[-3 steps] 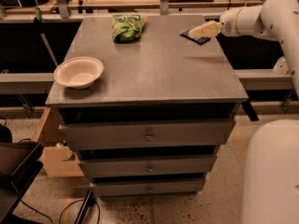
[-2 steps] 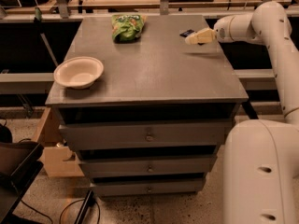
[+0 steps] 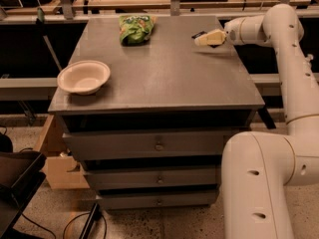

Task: Move rxbar blueberry near paper bowl

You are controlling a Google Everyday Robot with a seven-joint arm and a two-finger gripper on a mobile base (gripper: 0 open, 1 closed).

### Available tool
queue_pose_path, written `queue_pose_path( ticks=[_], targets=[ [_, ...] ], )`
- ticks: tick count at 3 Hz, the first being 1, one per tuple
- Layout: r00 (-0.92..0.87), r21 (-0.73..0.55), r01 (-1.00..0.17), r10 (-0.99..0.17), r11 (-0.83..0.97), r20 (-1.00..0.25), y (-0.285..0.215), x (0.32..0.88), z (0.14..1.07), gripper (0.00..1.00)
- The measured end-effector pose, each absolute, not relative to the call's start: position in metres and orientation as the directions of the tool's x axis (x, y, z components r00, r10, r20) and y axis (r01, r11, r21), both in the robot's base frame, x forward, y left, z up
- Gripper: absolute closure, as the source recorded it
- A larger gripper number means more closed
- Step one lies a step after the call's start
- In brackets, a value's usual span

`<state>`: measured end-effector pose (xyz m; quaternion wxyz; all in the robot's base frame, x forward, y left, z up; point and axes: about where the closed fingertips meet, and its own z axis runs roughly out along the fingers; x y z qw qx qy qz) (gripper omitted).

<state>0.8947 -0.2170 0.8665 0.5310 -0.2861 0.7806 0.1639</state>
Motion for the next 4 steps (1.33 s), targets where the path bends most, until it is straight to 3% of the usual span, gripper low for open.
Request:
queue_pose_path(
  ticks=[2, 3, 4],
  targets=[
    [-0.303, -0.047, -0.611, -0.288, 0.791, -0.908, -0.212, 0.899, 0.858, 0.61],
    [-0.304, -0.043, -0.613, -0.287, 0.789, -0.908, -0.209, 0.9, 0.855, 0.6],
    [-0.307, -0.04, -0.617, -0.287, 0.786, -0.907, -0.205, 0.902, 0.852, 0.36]
  ],
)
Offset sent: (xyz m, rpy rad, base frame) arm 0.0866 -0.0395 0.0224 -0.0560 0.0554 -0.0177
